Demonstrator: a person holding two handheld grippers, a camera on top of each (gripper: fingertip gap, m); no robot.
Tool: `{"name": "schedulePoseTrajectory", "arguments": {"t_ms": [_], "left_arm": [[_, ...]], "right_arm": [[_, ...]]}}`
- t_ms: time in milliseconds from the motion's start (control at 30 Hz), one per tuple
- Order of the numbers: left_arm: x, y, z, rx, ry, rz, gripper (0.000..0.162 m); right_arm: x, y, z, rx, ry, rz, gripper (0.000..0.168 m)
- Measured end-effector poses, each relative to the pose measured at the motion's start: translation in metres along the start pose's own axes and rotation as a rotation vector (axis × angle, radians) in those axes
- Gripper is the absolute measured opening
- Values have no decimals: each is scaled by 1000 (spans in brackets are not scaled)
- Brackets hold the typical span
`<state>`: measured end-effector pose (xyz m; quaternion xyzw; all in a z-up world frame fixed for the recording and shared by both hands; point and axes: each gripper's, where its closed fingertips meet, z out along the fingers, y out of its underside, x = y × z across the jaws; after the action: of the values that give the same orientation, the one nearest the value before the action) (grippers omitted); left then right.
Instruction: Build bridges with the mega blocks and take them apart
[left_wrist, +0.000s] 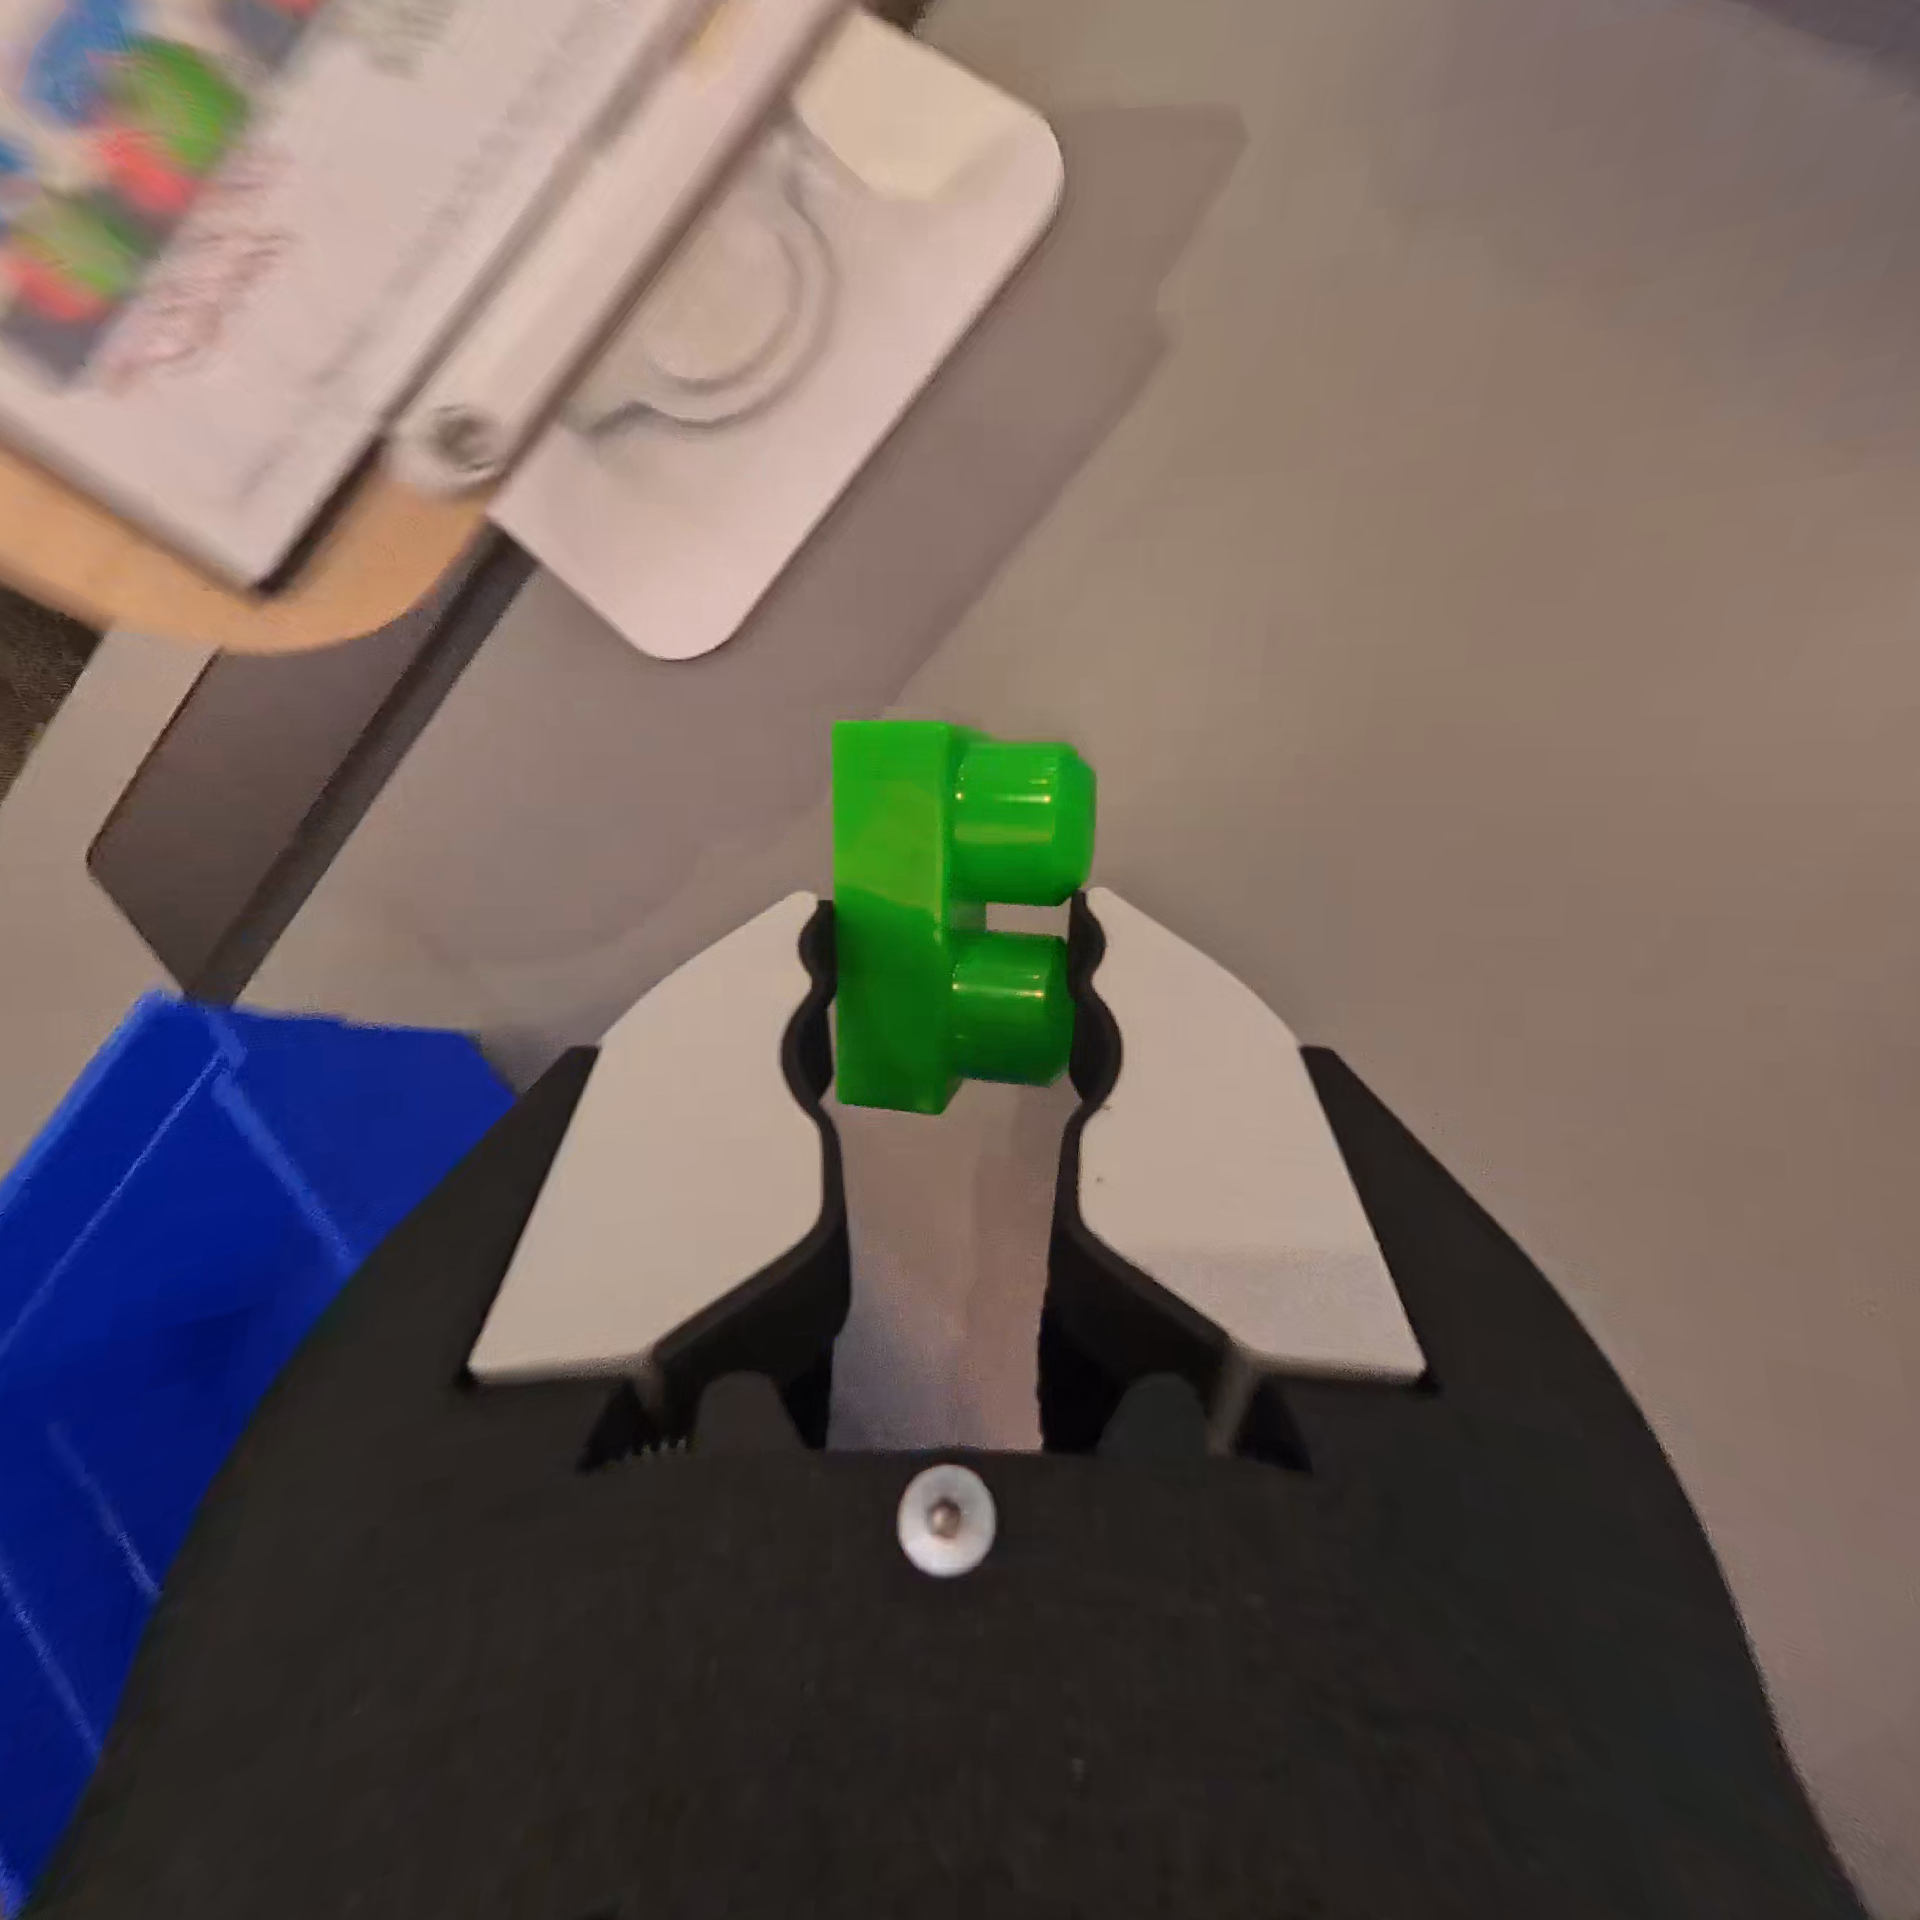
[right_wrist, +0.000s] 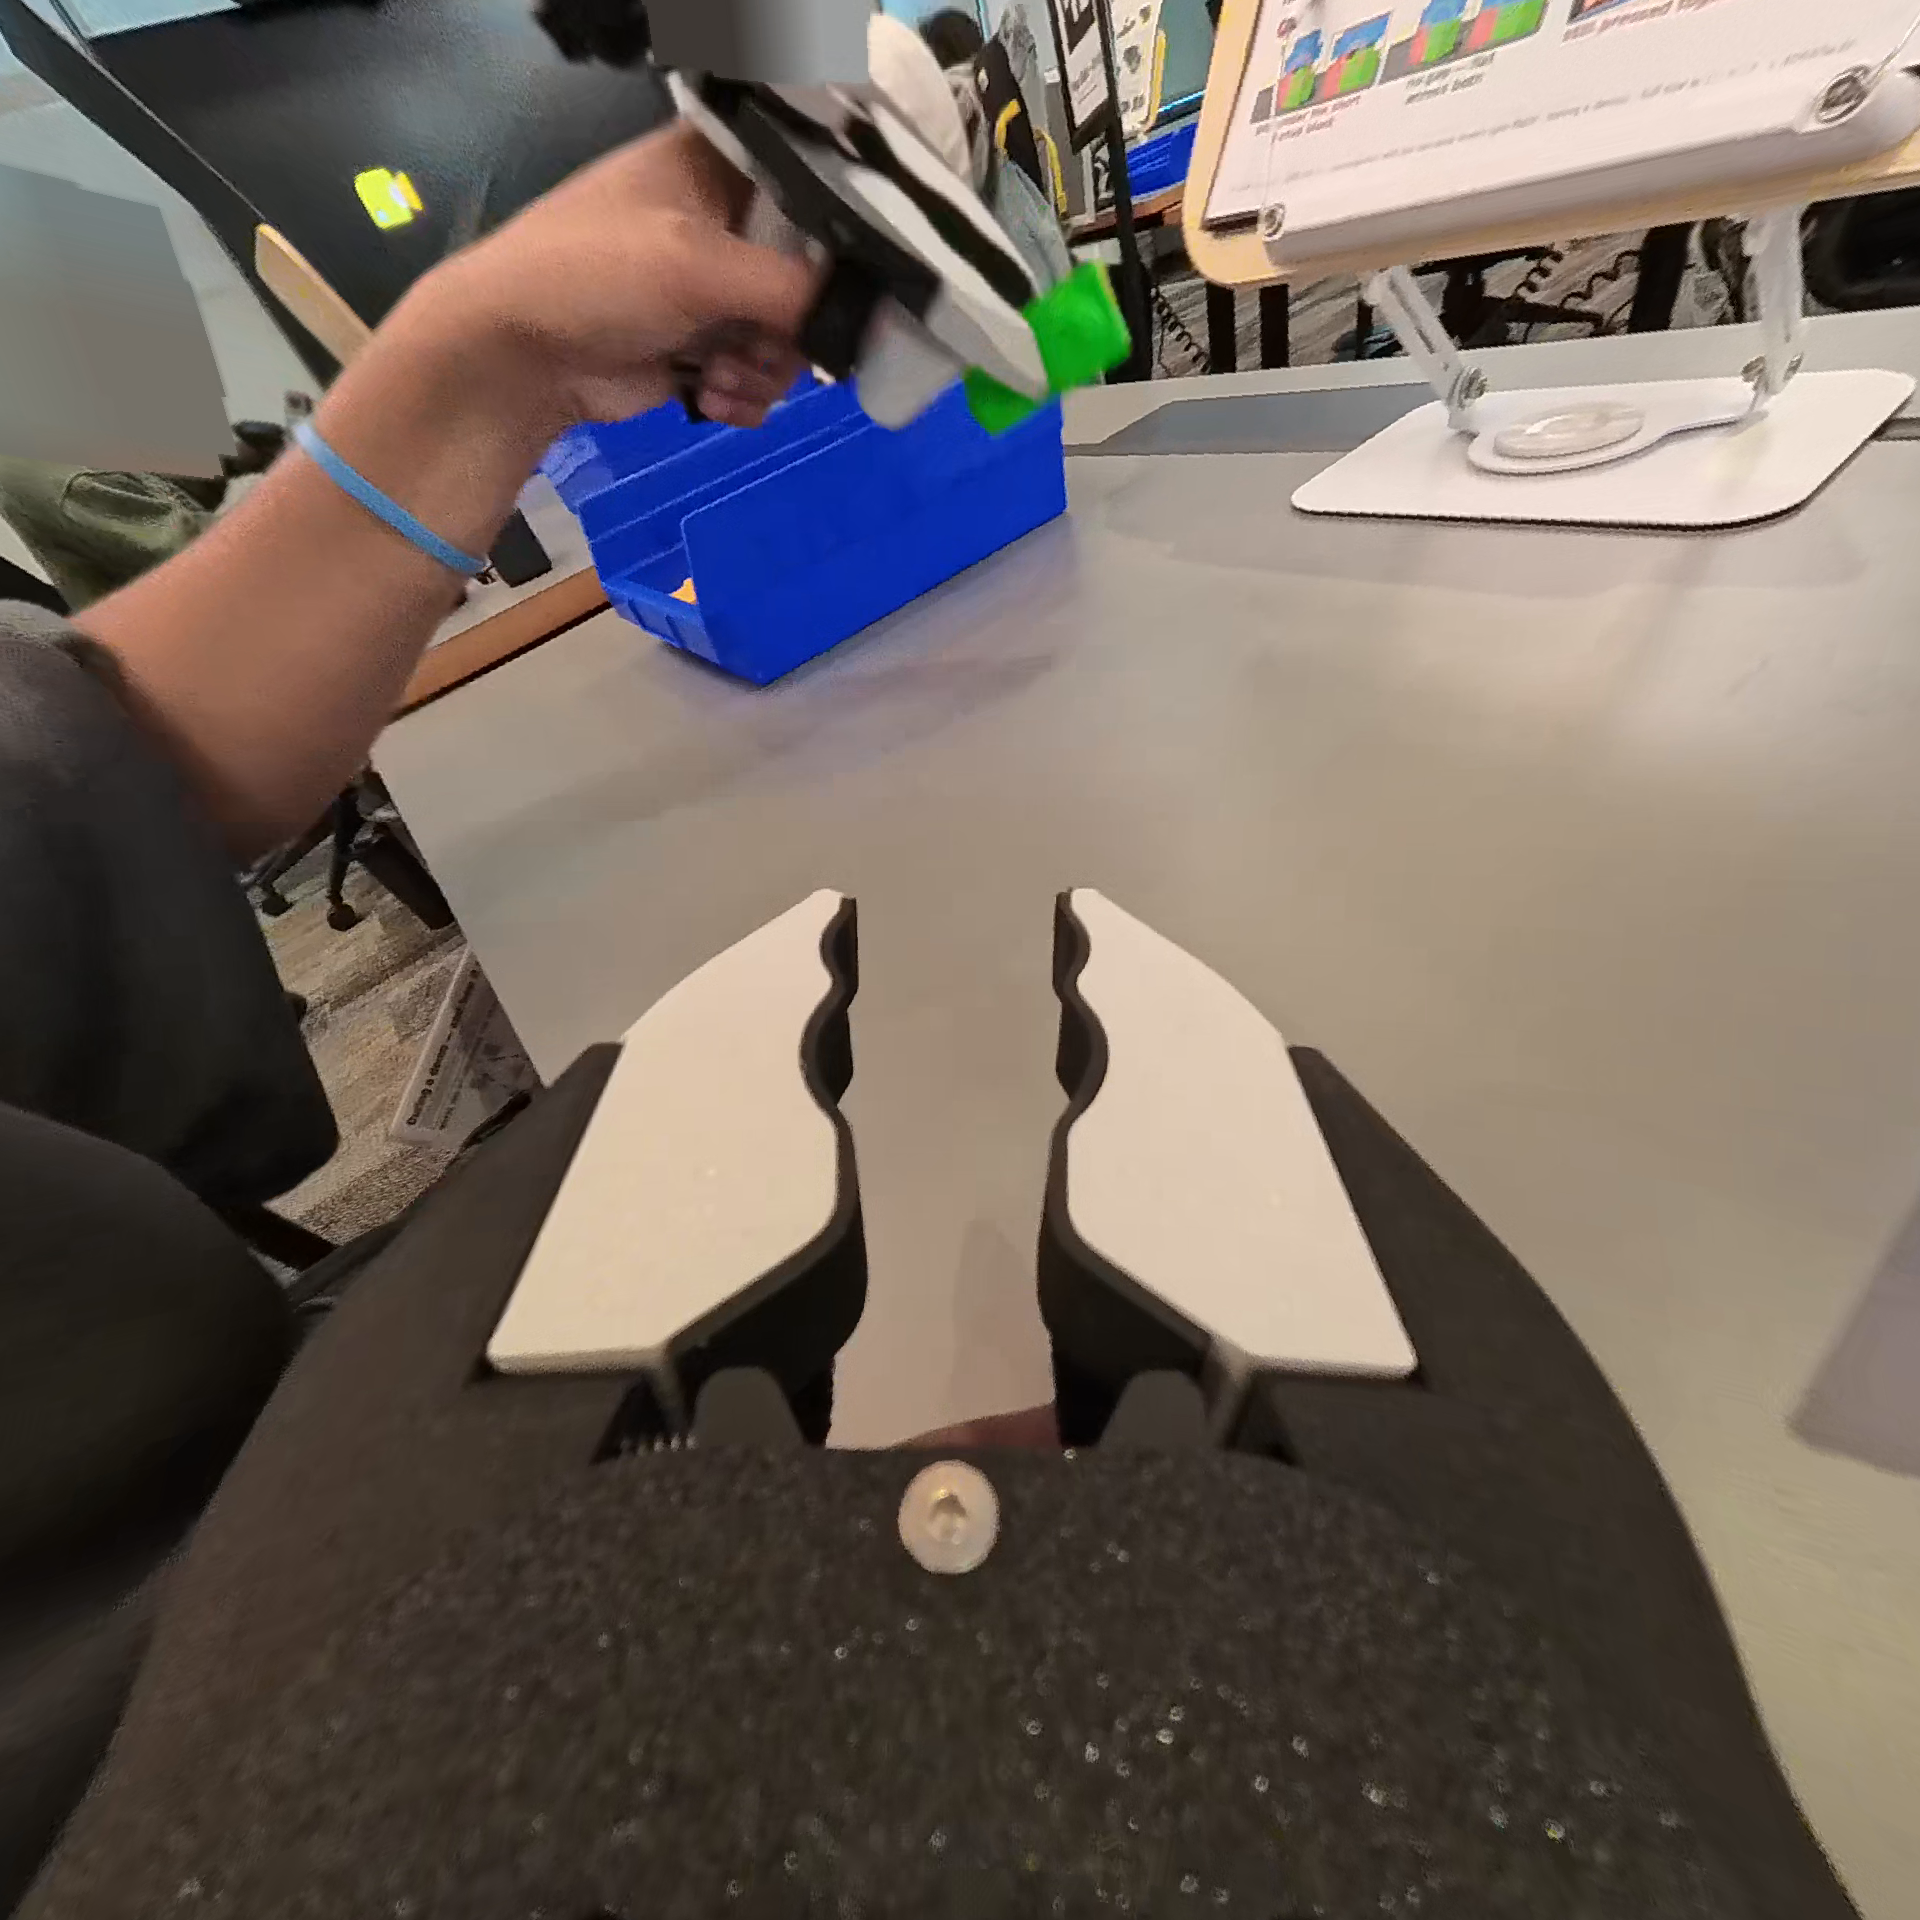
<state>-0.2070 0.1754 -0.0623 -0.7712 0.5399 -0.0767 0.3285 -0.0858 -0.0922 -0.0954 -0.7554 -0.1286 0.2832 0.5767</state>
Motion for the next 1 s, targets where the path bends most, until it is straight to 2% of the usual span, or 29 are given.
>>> {"name": "schedulePoseTrajectory", "arguments": {"t_ms": [133, 267, 333, 467, 500, 533, 567, 633, 700, 767, 867, 1000], "left_arm": [[26, -18, 78, -123, 19, 63, 42], [33, -12, 132, -257, 70, 57, 42], [38, -5, 144, -301, 85, 75, 42], [43, -7, 146, -286, 80, 89, 43], [43, -6, 145, -283, 75, 89, 47], [43, -5, 143, -279, 67, 86, 59], [44, -4, 137, -267, 60, 79, 65], [49, -2, 112, -182, 70, 36, 67], [65, 0, 67, -10, 119, -65, 71], [78, 17, 13, 178, 134, -190, 72], [82, 82, -52, 334, 10, -392, 82], [77, 204, -96, 304, -252, -669, 89]], "right_arm": [[8, 3, -2, -5, 13, 20, 36], [11, 8, -2, -22, 19, 36, 36], [10, 10, -3, -28, 18, 35, 36], [6, 16, -4, -52, 19, 10, 36], [6, 17, -4, -58, 21, 4, 36], [5, 19, -3, -64, 21, 0, 36], [5, 20, -3, -67, 19, 0, 36], [2, 20, -3, -64, 5, 12, 36], [0, 20, -4, -59, -9, 22, 36], [-2, 20, -5, -59, -21, 29, 36], [-3, 20, -5, -64, -31, 28, 36], [-4, 21, 0, -81, -48, 29, 36]]}}
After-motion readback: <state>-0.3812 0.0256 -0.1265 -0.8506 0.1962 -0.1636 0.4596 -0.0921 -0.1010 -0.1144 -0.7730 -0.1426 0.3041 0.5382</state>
